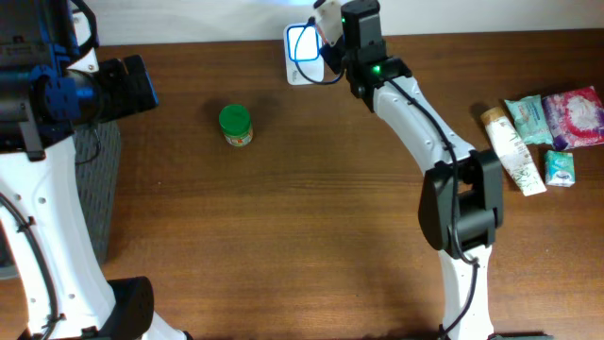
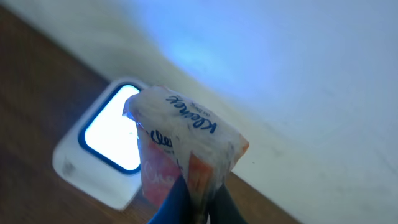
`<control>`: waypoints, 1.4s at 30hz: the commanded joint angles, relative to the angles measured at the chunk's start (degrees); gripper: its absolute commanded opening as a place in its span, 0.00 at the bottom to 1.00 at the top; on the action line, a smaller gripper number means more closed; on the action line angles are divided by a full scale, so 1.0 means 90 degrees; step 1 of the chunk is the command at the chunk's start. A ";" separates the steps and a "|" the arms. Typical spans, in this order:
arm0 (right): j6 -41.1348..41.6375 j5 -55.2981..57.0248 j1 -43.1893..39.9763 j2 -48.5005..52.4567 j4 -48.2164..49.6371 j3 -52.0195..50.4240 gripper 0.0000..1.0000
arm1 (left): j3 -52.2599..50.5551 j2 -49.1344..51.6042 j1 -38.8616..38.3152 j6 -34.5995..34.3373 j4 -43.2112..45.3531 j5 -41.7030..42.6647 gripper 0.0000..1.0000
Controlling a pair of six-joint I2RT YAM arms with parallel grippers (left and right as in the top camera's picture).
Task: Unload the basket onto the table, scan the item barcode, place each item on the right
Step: 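Hold the orange tissue pack in front of the scanner, then carry the orange tissue pack right and drop it on the pile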
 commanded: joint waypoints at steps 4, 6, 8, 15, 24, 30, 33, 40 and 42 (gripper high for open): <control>-0.1654 -0.0039 0.0284 0.0760 0.1326 0.0063 0.04 | 0.0017 -0.0027 0.0019 -0.0036 -0.0002 0.0044 0.99; -0.1654 -0.0032 0.0381 0.0993 0.1537 0.0063 0.04 | 0.0017 -0.0027 0.0019 -0.0034 -0.0002 0.0044 0.99; -0.1205 -0.0034 0.0384 0.1015 0.1535 0.0063 0.04 | 0.0017 -0.0027 0.0019 -0.0034 -0.0002 0.0044 0.99; 0.1928 0.0682 -0.0199 0.0248 -0.0019 0.1039 0.04 | 0.0017 -0.0027 0.0019 -0.0034 -0.0002 0.0044 0.99; 0.3912 0.0724 -0.3429 -0.0843 -0.6511 0.1146 0.04 | 0.0017 -0.0027 0.0019 -0.0036 -0.0002 0.0044 0.99; 0.5401 0.0345 -0.5396 -0.0772 -0.6844 0.0869 0.04 | 0.0017 -0.0027 0.0019 -0.0034 -0.0002 0.0044 0.99; 0.5391 0.0393 -0.5634 -0.0772 -0.6234 0.0192 0.17 | 0.0017 -0.0027 0.0019 -0.0034 -0.0002 0.0044 0.99; 0.4799 -0.1809 -0.5540 -0.0848 -0.6258 0.0075 0.45 | 0.0017 -0.0027 0.0019 -0.0036 -0.0002 0.0044 0.99; 0.4641 -0.1996 -0.5185 -0.1141 -0.6266 0.0078 0.45 | 0.0017 -0.0027 0.0019 -0.0036 -0.0002 0.0044 0.99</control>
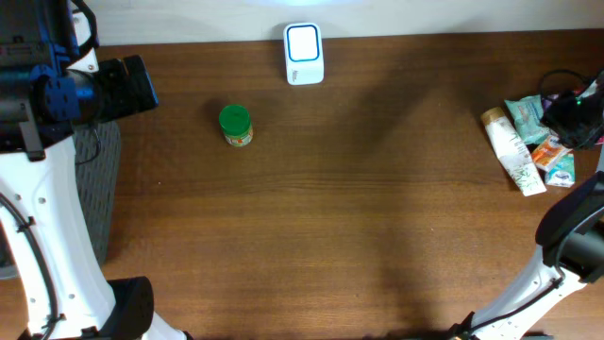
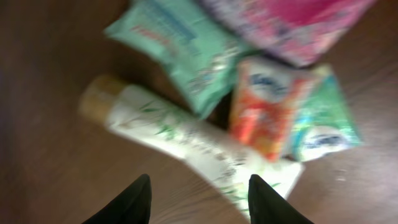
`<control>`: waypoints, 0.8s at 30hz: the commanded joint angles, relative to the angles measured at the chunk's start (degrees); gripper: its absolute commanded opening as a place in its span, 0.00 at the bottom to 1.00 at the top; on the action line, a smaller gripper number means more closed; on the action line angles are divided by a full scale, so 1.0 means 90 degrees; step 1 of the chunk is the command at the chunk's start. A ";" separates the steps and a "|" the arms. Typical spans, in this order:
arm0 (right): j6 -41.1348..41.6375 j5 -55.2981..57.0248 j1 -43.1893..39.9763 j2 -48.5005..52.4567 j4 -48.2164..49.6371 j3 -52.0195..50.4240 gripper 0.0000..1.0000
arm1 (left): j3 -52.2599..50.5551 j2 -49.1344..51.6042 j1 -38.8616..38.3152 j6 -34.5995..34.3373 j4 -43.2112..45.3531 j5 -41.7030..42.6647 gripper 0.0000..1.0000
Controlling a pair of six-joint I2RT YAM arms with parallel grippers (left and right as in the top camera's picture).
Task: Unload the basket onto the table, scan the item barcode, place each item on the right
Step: 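Carry the orange tissue pack right and drop it on the pile, then reach the right gripper to the green-lidded jar and grasp it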
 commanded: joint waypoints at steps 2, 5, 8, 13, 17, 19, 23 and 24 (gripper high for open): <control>-0.0231 -0.0641 0.0928 -0.0833 0.0044 -0.0049 0.50 | 0.0017 -0.0027 0.0019 -0.0036 -0.0002 0.0044 0.99; -0.0228 -0.0814 0.2217 -0.1042 0.0284 -0.0051 0.99 | 0.0017 -0.0027 0.0019 -0.0034 -0.0002 0.0044 0.99; -0.0228 -0.0809 0.3347 -0.1035 0.0874 -0.0051 0.98 | 0.0017 -0.0027 0.0019 -0.0034 -0.0002 0.0044 0.99; -0.0185 -0.0797 0.5005 -0.0962 0.3019 -0.0051 0.99 | 0.0017 -0.0027 0.0019 -0.0036 -0.0002 0.0044 0.99; -0.0185 -0.0777 0.6113 -0.0260 0.4464 -0.0051 0.99 | 0.0017 -0.0027 0.0019 -0.0036 -0.0002 0.0044 0.99; -0.0187 -0.0753 0.6530 0.0257 0.5020 -0.0053 0.99 | 0.0017 -0.0027 0.0019 -0.0036 -0.0002 0.0044 0.99; -0.0862 -0.0755 0.7038 0.0971 0.5600 -0.0051 0.99 | 0.0017 -0.0027 0.0019 -0.0034 -0.0002 0.0044 0.99; -0.1095 -0.0748 0.7157 0.1056 0.5600 -0.0051 0.99 | 0.0017 -0.0027 0.0019 -0.0034 -0.0002 0.0044 0.99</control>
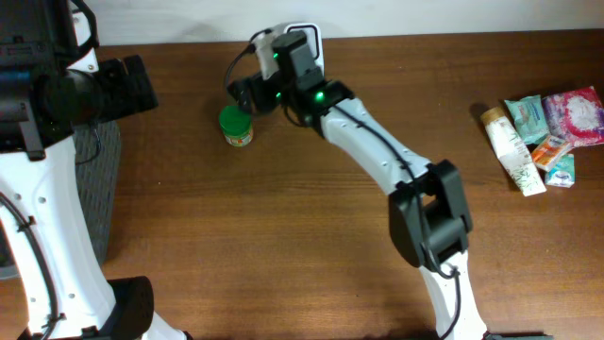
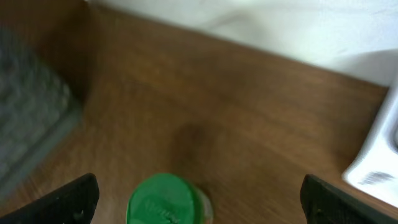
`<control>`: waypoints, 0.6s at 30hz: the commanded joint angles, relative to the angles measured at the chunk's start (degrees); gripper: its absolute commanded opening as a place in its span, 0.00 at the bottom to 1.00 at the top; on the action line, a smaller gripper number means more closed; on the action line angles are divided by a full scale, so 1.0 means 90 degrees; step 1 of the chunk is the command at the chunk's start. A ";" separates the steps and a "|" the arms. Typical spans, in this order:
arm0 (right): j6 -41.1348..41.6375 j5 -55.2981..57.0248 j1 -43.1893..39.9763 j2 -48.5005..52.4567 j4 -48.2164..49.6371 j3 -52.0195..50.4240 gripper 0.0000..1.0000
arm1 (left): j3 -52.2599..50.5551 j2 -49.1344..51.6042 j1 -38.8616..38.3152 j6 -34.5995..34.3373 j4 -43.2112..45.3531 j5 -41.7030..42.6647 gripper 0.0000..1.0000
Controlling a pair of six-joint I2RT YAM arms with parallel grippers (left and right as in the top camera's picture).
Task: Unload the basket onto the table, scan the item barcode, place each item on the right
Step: 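Reach the right gripper to the green-lidded jar and grasp it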
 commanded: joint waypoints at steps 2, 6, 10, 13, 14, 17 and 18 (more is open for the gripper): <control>-0.0590 0.0522 0.0403 0.0240 0.0114 0.0039 0.99 | 0.0017 -0.0027 0.0019 -0.0034 -0.0002 0.0044 0.99; -0.0051 0.0855 0.0682 0.0481 0.0163 0.0039 0.99 | 0.0017 -0.0027 0.0019 -0.0036 -0.0002 0.0044 0.99; -0.0058 0.1039 0.0765 0.0755 0.0155 0.0039 0.99 | 0.0017 -0.0027 0.0019 -0.0034 -0.0002 0.0044 0.99; -0.0058 0.0736 0.0850 0.0916 0.0102 0.0036 0.99 | 0.0017 -0.0027 0.0019 -0.0036 -0.0002 0.0044 0.99; -0.0061 0.0763 0.0879 0.0923 0.0039 0.0036 0.99 | 0.0017 -0.0027 0.0019 -0.0034 -0.0002 0.0044 0.99; -0.0058 0.1022 0.0891 0.0920 -0.0112 0.0039 0.85 | 0.0017 -0.0027 0.0019 -0.0034 -0.0002 0.0044 0.99; -0.0056 0.1020 0.0891 0.0886 -0.0250 0.0039 0.77 | 0.0017 -0.0027 0.0019 -0.0034 -0.0002 0.0044 0.99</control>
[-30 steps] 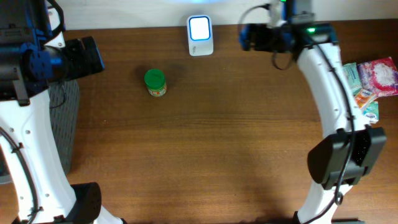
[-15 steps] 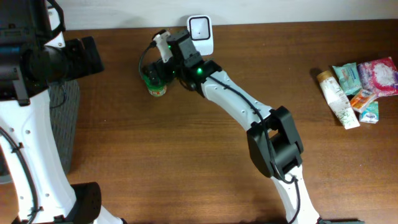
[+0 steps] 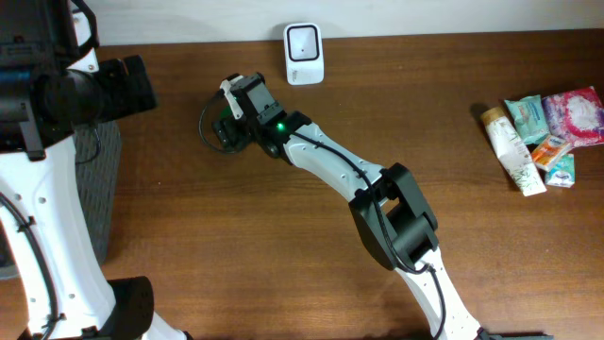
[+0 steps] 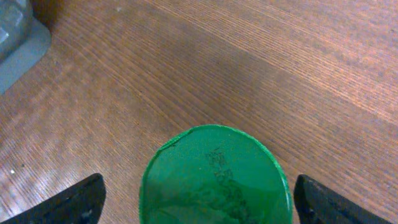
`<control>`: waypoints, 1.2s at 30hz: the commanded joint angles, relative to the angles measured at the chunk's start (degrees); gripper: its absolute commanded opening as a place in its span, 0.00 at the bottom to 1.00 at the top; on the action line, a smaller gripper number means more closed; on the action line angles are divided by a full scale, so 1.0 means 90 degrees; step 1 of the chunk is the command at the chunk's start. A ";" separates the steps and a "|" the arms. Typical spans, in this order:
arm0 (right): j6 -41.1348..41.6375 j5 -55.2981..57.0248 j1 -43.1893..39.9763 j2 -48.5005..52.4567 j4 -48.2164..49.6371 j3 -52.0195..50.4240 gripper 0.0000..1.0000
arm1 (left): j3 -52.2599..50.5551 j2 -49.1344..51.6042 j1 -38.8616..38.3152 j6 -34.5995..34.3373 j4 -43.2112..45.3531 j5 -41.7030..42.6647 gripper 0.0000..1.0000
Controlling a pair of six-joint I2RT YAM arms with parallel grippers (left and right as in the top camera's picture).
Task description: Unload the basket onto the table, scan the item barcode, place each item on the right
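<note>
A jar with a green lid [image 4: 214, 180] stands on the brown table [image 3: 283, 246], left of centre. My right gripper [image 4: 202, 200] is open just above it, one black fingertip on each side of the lid and neither touching it. In the overhead view the right gripper [image 3: 229, 123] covers most of the jar. The white barcode scanner [image 3: 303, 41] sits at the table's back edge, to the right of the jar. My left gripper [image 3: 127, 85] is raised at the far left, away from the jar, and its jaws do not show.
A pile of scanned goods [image 3: 540, 132] lies at the right edge: a white tube, tissue packs and a pink pack. A grey pad [image 3: 99, 189] lies at the left edge, its corner [image 4: 15, 37] just beyond the jar.
My right gripper was open, higher up near the scanner, with the jar small below it. Now it is lower, with its fingers either side of the green lid. The jar has not moved.
My right gripper first held a tissue pack up to the lit scanner. Then it was open over the pile at the right, the pack lying there. After that it was open above the green jar, and now it straddles the lid.
</note>
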 commanded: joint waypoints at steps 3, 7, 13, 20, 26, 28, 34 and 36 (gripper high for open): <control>0.0019 0.0131 0.0056 -0.0194 -0.0682 0.0039 0.72 | 0.0017 -0.0027 0.0019 -0.0036 -0.0005 0.0044 0.99; 0.0022 0.0316 0.0056 -0.0357 -0.1399 0.0041 0.59 | 0.0017 -0.0027 0.0019 -0.0036 -0.0005 0.0044 0.99; 0.0022 0.0313 0.0056 -0.0826 -0.2055 0.0087 0.66 | 0.0017 -0.0027 0.0019 -0.0036 -0.0005 0.0044 0.99; 0.0017 0.0333 0.0051 -0.0508 -0.0129 0.0126 0.99 | 0.0017 -0.0027 0.0019 -0.0036 -0.0005 0.0044 0.99; 0.0022 0.0646 0.0058 0.0092 0.0233 0.0126 0.92 | 0.0017 -0.0027 0.0019 -0.0034 -0.0005 0.0044 0.99; 0.0022 0.0432 0.0058 0.0112 0.0277 0.0126 0.82 | 0.0017 -0.0027 0.0019 -0.0036 -0.0005 0.0044 0.99; 0.0022 0.0260 0.0063 0.0226 0.0287 0.0121 0.88 | 0.0017 -0.0027 0.0019 -0.0034 -0.0005 0.0044 0.99; 0.0022 0.0257 0.0063 0.0231 0.0219 0.0121 0.78 | 0.0017 -0.0027 0.0019 -0.0034 -0.0005 0.0044 0.99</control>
